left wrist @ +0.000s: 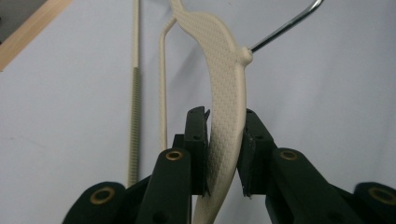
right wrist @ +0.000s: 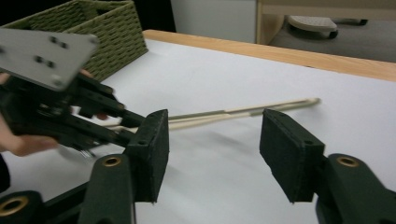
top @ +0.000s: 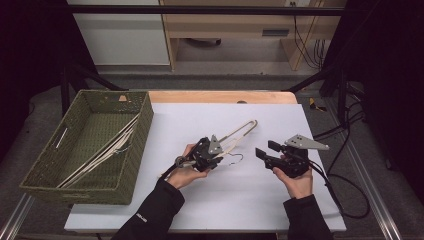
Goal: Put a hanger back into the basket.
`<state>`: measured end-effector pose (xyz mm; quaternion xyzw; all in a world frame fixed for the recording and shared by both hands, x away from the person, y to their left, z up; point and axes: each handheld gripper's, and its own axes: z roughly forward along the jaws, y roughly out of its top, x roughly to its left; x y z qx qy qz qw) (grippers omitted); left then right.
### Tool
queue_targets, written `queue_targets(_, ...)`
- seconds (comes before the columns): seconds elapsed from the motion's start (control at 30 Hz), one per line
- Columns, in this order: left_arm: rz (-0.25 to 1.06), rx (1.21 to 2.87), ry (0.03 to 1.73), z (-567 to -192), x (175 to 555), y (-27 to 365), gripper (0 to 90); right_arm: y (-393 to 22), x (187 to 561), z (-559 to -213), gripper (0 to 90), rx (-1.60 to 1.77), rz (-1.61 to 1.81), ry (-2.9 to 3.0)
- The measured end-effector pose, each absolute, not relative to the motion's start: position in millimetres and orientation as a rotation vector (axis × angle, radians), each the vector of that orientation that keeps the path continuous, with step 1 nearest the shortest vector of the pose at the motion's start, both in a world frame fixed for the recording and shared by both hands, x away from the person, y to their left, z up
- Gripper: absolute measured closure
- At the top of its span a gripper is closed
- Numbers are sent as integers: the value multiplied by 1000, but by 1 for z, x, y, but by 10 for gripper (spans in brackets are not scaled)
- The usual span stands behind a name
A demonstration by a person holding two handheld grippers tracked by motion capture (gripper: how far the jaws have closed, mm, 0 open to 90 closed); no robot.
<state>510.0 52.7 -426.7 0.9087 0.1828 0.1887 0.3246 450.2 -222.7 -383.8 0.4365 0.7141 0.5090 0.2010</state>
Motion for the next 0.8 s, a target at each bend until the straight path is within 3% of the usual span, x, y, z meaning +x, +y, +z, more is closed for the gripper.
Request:
queue_targets(0.23, 539, 2335, 550, -410, 510, 70, 798, -232, 450, -389, 254, 1226, 1458, 1952)
queue_targets(0.47, 596, 2296, 632, -397, 512, 88, 850, -237, 450, -392, 219, 1234, 1446, 1941)
queue_targets(0.8, 573, 2202, 732, -387, 510, 119, 857, -239, 449, -393, 184, 1229, 1454, 1944)
